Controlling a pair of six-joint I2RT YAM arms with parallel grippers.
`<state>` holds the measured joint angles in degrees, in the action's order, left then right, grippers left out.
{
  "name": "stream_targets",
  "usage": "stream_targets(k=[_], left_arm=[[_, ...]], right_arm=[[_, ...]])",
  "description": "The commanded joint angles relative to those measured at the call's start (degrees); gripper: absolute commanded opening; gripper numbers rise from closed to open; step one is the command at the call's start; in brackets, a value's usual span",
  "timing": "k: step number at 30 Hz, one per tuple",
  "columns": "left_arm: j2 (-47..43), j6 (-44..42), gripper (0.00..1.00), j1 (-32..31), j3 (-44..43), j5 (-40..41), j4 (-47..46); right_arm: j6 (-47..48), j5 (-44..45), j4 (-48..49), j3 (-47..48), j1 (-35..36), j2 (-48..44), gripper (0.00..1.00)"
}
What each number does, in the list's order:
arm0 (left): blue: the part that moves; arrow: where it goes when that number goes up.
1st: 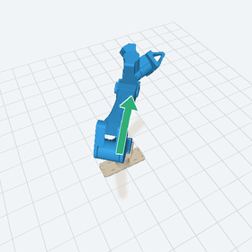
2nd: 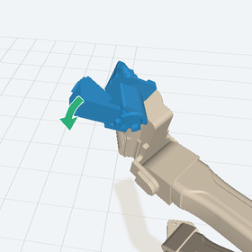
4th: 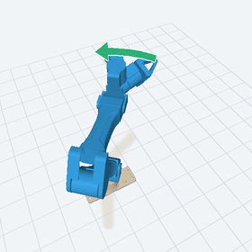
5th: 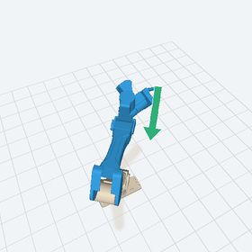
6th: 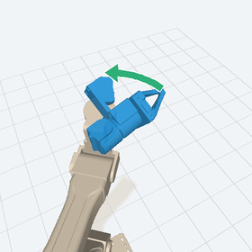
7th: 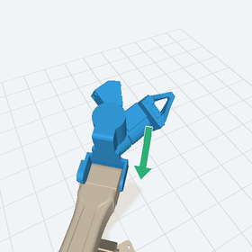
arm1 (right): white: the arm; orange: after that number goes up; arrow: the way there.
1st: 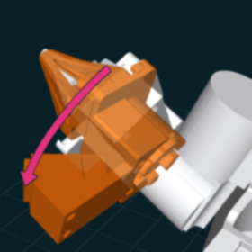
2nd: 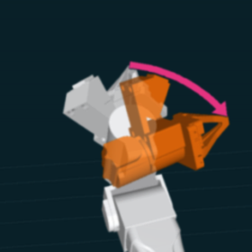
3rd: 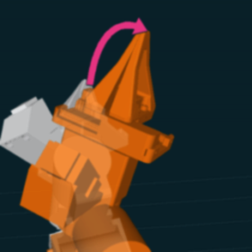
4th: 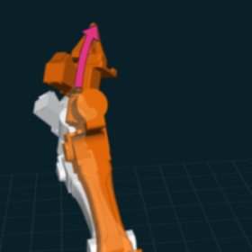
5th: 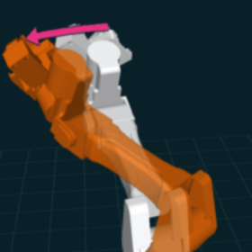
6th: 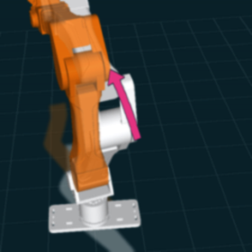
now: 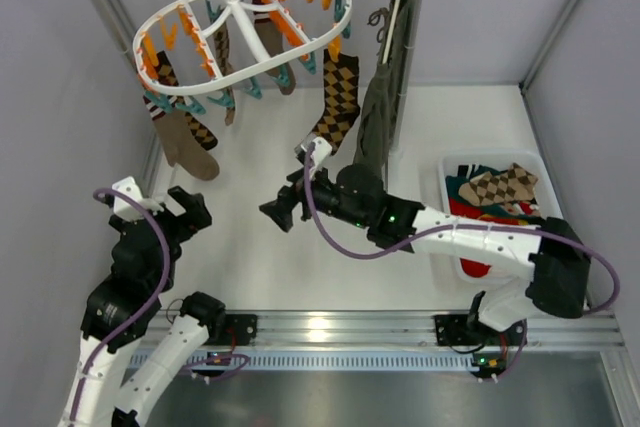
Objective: Remove the socks clipped to the hanger
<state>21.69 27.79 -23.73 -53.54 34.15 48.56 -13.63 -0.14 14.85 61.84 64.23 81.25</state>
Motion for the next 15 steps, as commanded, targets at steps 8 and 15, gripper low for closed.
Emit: stream_targets(k=[8, 15], left_arm=[[1.60, 1.65, 0.98, -0.09, 0.63, 2.33, -2.94], [1.16, 1.83, 0.98, -0.09, 0.89, 1.97, -3.03]], right_arm=[[-7.80, 32.40, -2.73, 15.33, -7.60, 13.06, 0.99], [-10.02, 33.09, 0.53, 10.14, -14.04, 12.52, 0.99]])
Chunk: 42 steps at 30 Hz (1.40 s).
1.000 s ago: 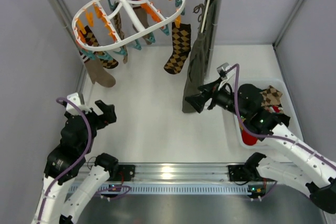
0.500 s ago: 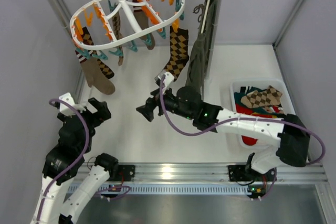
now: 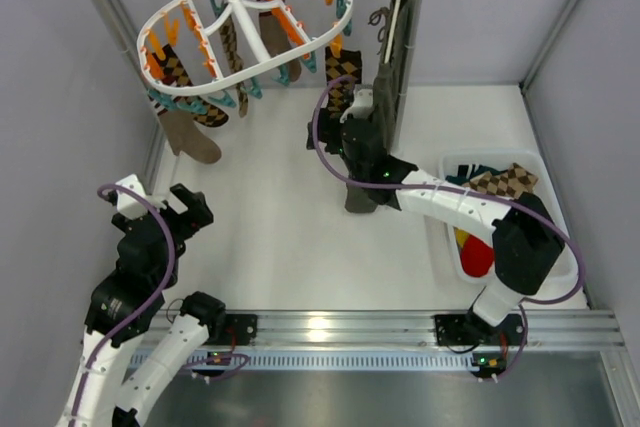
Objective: Remove the socks clipped to the hanger
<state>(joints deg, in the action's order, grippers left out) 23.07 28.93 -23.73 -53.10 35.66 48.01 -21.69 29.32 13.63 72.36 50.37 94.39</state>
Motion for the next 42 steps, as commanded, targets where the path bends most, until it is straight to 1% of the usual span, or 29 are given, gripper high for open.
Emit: stream_targets(k=[1, 6, 9, 15, 17, 18, 20, 21, 22, 23, 25, 26, 28, 29, 30, 31, 33, 35, 37, 38, 40, 41, 42], left_arm=[[-0.13, 0.60, 0.98, -0.09, 0.37, 0.46, -2.48], [-0.31, 0.43, 0.98, -0.09, 0.45, 0.29, -2.39], [-0.22, 0.43, 0.98, -0.09, 0.54, -0.06, -2.39], [-0.22, 0.34, 0.98, -0.01, 0.72, -1.20, -2.39], [-0.39, 0.34, 0.98, -0.09, 0.72, -1.38, -2.48], [-0.39, 0.34, 0.98, -0.09, 0.81, -1.47, -2.48], [-0.31, 0.25, 0.98, -0.09, 0.72, -1.65, -2.57], [-0.22, 0.17, 0.98, -0.09, 0.72, -1.82, -2.48], [-0.22, 0.16, 0.98, -0.09, 0.81, -1.73, -2.48], [-0.13, 0.16, 0.98, -0.09, 0.72, -1.91, -2.48], [-0.22, 0.08, 0.98, -0.09, 0.72, -2.00, -2.48], [-0.22, 0.08, 0.98, -0.09, 0.72, -2.08, -2.48], [-0.22, 0.08, 0.98, 0.00, 0.72, -2.00, -2.48], [-0.22, 0.08, 0.98, -0.09, 0.72, -2.00, -2.48], [-0.39, 0.08, 0.98, -0.09, 0.72, -1.91, -2.48], [-0.31, 0.08, 0.98, -0.09, 0.54, -2.08, -2.57], [-0.40, -0.10, 0.98, -0.09, 0.28, -2.52, -2.57], [-0.31, -0.71, 0.98, -0.09, -0.25, -4.80, -2.66], [0.22, -1.59, 0.98, 0.00, -1.73, -7.96, -2.83], [0.48, -2.46, 0.98, 0.00, -2.44, -12.32, -2.75], [1.10, -3.44, 0.98, -0.09, -5.24, -17.70, -3.01], [1.88, -4.92, 0.98, -0.09, -6.21, -23.47, -3.27], [2.24, -5.80, 0.98, -0.09, -7.18, -27.45, -3.62]], right_arm=[[-1.43, 4.25, 2.10, -0.37, -0.44, 0.00, 0.99], [0.07, 7.94, 5.09, -0.29, -1.59, 2.46, 0.99], [1.12, 7.77, 7.46, 0.41, -2.47, 4.13, 0.99], [5.34, 4.62, 12.20, 2.52, -2.99, 8.09, 0.99], [7.01, 3.29, 15.54, 2.35, -3.26, 8.97, 0.99], [8.67, 1.02, 17.20, 1.65, -3.43, 9.32, 1.00], [10.70, -1.88, 23.52, 0.34, -3.78, 9.76, 0.99], [12.62, -4.68, 25.81, -1.50, -3.87, 9.85, 0.97], [13.34, -6.10, 30.19, -2.30, -3.79, 9.85, 0.93], [14.04, -7.51, 32.40, -3.27, -3.79, 9.68, 0.82], [15.63, -9.72, 35.75, -5.29, -3.87, 9.67, 0.67], [15.89, -9.98, 36.46, -5.47, -3.88, 9.59, 0.49], [16.42, -9.99, 36.38, -5.30, -3.87, 9.59, 0.30], [16.59, -9.99, 36.47, -5.38, -3.79, 9.50, 0.25], [16.51, -9.90, 36.38, -5.73, -3.79, 9.32, 0.13], [16.51, -9.98, 36.47, -6.08, -3.61, 8.89, 0.09], [16.68, -9.72, 36.99, -7.48, -3.09, 8.27, 0.05], [17.03, -9.29, 37.35, -8.37, -2.03, 7.39, 0.00], [17.38, -8.76, 37.44, -9.77, -0.55, 6.42, 0.00], [17.65, -7.36, 37.44, -10.48, 0.07, 6.07, 0.00], [18.35, -6.56, 37.17, -11.01, 2.26, 5.72, 0.00], [18.70, -6.12, 37.17, -11.27, 2.97, 5.54, 0.00], [19.40, -4.99, 37.09, -11.45, 3.76, 5.46, 0.00]])
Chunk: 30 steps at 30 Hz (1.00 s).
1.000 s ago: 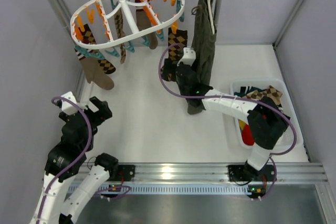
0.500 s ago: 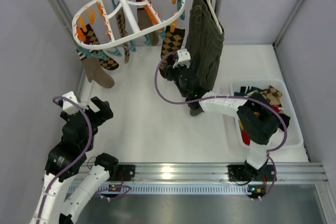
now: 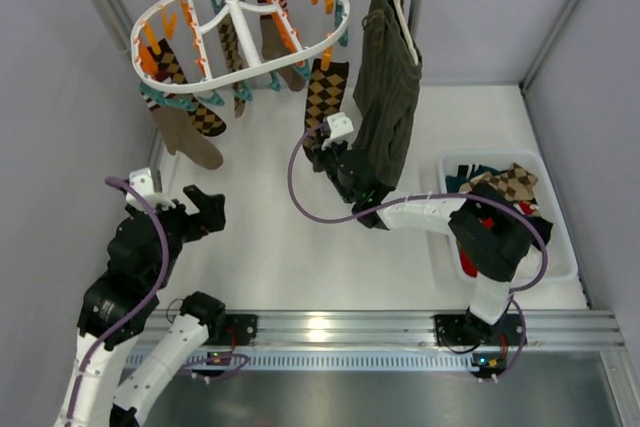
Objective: Remove the socks clipped to the hanger
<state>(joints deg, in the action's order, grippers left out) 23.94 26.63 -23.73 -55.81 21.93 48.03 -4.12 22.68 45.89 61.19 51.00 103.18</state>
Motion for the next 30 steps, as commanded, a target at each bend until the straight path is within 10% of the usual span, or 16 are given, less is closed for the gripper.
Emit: stream_targets(k=[1, 8, 30], left_arm=[[1.89, -4.39, 0.98, -0.09, -6.40, -17.33, -4.69], [9.00, -6.06, 0.98, 0.00, -17.83, -36.26, -7.07], [30.81, -10.19, 0.98, 0.17, -41.66, -14.41, -6.55]], right_arm=[[2.27, 2.02, 4.74, -0.28, 4.44, -3.51, 0.00], [7.19, 4.57, 2.98, 0.86, 10.34, -3.51, 0.00], [23.19, 13.27, -5.10, 18.08, 26.16, 7.99, 0.00]])
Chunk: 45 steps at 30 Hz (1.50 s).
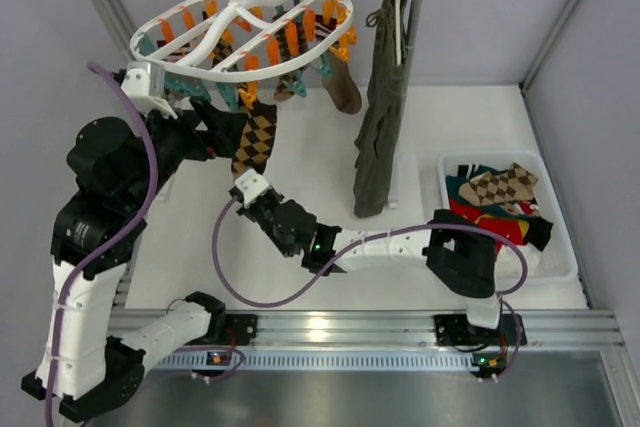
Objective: Remove the socks clipped to the hanger
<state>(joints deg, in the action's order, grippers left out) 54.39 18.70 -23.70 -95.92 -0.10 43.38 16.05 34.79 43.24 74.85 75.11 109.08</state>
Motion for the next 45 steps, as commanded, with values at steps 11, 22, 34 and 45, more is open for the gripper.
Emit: stream_targets(k=[11, 22, 34, 45], left_arm=[[-0.34, -8.32, 0.98, 0.15, 0.38, 21.54, -1.19], [2.30, -10.88, 0.85, 0.15, 0.82, 22.87, -1.28], [1.51, -10.44, 0.88, 0.15, 0.47, 15.92, -1.45], [4.14, -10.26, 0.74, 0.15, -0.76, 21.10, -1.45]], right_arm=[[5.13, 0.64, -8.44, 15.15, 3.90, 9.31, 0.00], [5.04, 0.02, -10.37, 17.34, 4.34, 10.98, 0.00], [4.43, -2.00, -13.80, 21.48, 4.52, 13.62, 0.00], [5.57, -2.70, -14.77, 21.13, 4.69, 13.27, 0.00]])
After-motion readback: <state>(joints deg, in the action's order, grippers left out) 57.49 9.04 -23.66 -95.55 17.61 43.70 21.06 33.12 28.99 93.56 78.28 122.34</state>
